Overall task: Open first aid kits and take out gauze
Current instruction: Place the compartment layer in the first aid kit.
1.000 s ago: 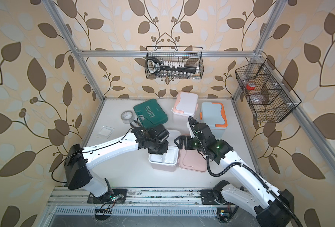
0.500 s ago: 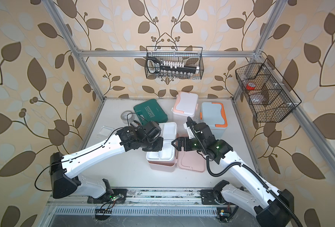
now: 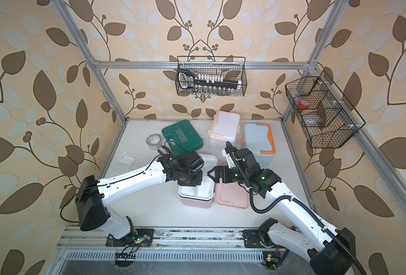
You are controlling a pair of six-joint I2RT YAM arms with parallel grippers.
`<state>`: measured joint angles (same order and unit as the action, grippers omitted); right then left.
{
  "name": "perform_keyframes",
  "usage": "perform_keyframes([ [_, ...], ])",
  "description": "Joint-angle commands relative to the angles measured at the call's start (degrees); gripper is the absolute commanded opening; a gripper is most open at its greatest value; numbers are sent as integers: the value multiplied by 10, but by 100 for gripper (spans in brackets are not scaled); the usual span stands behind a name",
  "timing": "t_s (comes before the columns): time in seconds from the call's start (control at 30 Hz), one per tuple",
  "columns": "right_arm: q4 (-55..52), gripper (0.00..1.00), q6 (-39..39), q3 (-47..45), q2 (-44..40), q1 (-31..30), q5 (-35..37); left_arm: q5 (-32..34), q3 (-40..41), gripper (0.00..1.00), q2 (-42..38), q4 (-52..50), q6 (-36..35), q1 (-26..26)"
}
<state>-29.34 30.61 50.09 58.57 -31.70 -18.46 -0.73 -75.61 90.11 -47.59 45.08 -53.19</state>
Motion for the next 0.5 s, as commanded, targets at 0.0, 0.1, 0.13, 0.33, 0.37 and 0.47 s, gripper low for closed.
perform_keyframes([
  [0.0,-4,100,-13,-11,3,2,-2,28,-14,0,11,-29,-3,1],
  [0.1,-5,100,-14,-12,5,1,-3,34,-22,11,13,-42,-2,-3],
  [0.13,-5,99,-14,-13,5,2,-5,35,-24,16,12,-45,0,-4],
  [0.33,-3,100,-16,-17,4,2,-6,39,-27,31,1,-57,6,-12],
  [0.37,-3,99,-17,-18,4,2,-5,40,-28,31,-1,-58,7,-13],
  [0.47,-2,100,-18,-21,4,2,-6,46,-34,30,-7,-67,10,-19],
])
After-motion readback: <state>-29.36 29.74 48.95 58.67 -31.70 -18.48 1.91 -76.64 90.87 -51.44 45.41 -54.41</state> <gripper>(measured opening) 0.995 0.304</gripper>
